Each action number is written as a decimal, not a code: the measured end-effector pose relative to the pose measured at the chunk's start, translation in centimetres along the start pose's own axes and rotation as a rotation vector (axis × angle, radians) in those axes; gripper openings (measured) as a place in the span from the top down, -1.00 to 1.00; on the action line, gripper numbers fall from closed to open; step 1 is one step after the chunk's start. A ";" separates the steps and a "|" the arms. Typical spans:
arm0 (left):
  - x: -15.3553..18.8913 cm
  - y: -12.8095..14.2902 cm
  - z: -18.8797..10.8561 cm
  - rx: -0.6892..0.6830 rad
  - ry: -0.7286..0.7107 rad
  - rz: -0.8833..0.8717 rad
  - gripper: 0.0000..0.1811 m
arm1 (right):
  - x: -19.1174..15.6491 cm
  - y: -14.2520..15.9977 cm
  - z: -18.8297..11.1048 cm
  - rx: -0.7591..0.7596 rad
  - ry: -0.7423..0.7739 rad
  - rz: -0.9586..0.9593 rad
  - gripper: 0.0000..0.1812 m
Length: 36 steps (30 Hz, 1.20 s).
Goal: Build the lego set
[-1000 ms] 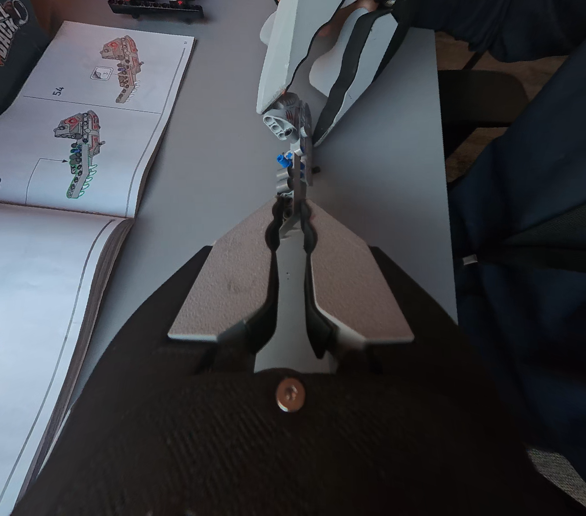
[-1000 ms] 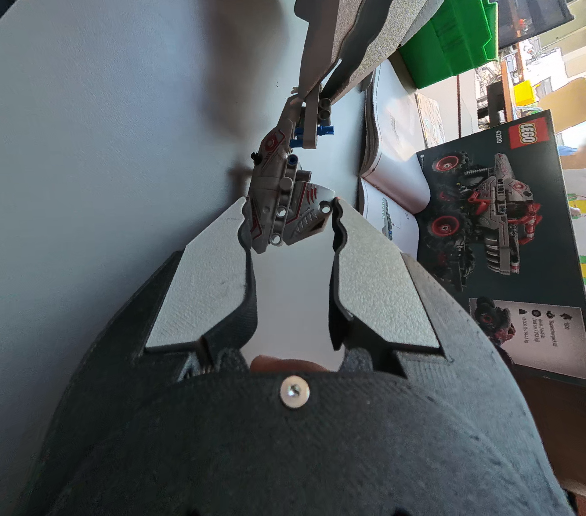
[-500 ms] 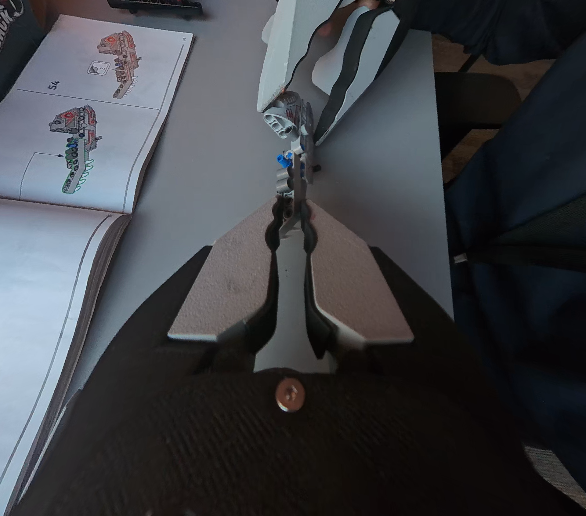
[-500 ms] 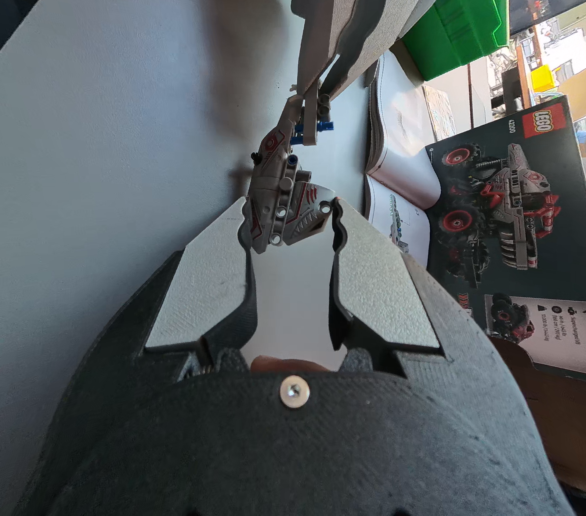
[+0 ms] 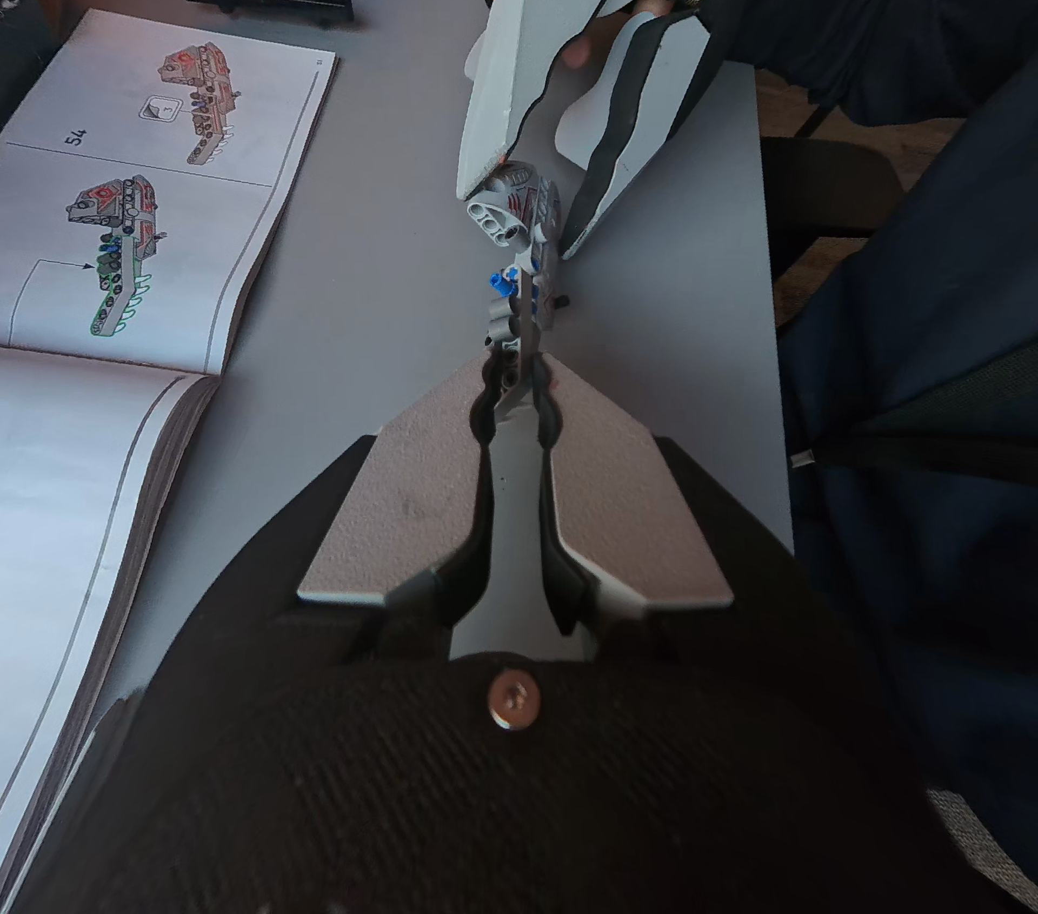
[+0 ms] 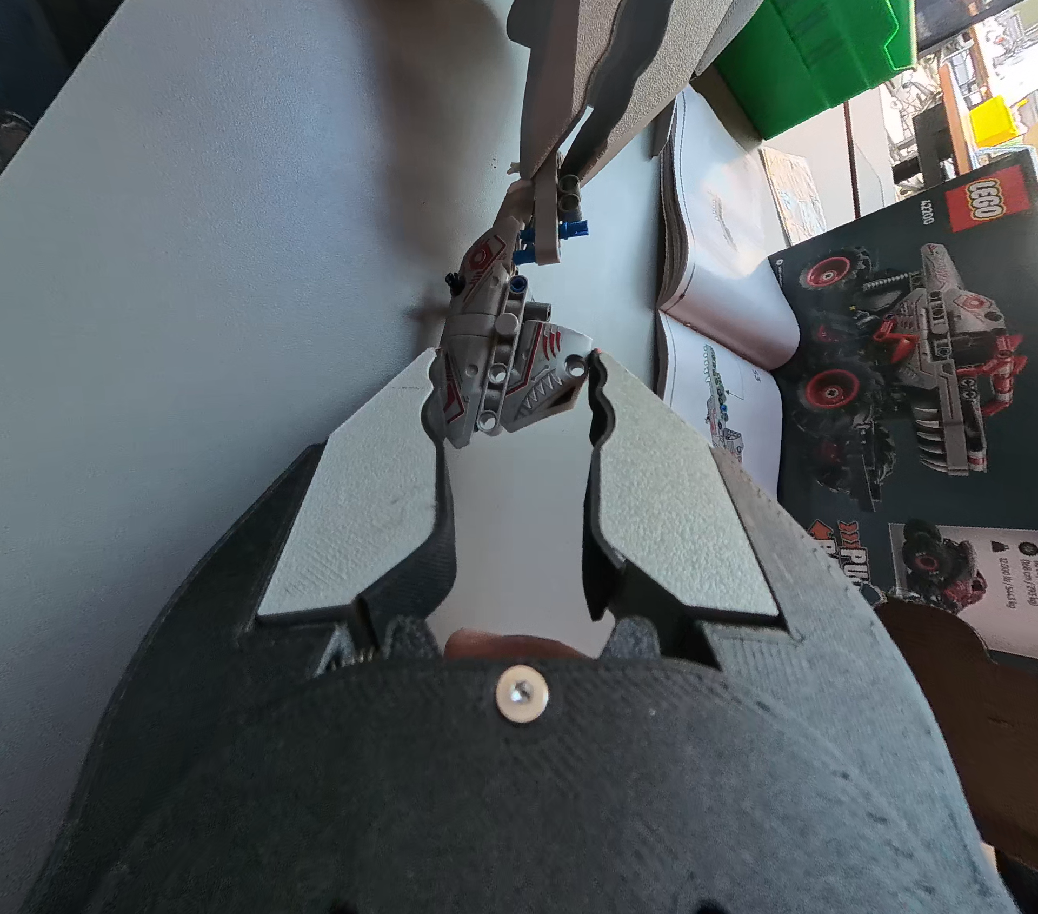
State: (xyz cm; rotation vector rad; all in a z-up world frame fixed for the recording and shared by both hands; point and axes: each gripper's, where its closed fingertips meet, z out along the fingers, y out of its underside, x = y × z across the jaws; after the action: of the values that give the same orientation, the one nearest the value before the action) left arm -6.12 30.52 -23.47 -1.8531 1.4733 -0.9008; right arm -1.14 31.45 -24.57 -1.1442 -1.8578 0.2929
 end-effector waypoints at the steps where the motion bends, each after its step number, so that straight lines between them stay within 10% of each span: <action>1: 0.0 0.0 0.0 0.001 0.001 -0.001 0.92 | 0.0 0.0 0.0 0.000 0.000 0.001 0.47; 36: 0.1 0.3 0.1 -0.019 0.004 0.017 0.92 | -0.2 -0.7 -0.2 0.005 0.006 -0.028 0.47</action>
State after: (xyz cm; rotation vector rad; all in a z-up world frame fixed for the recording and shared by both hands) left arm -6.17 30.33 -23.72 -1.8508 1.5020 -0.8861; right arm -1.35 30.90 -24.17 -1.1137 -1.8649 0.2784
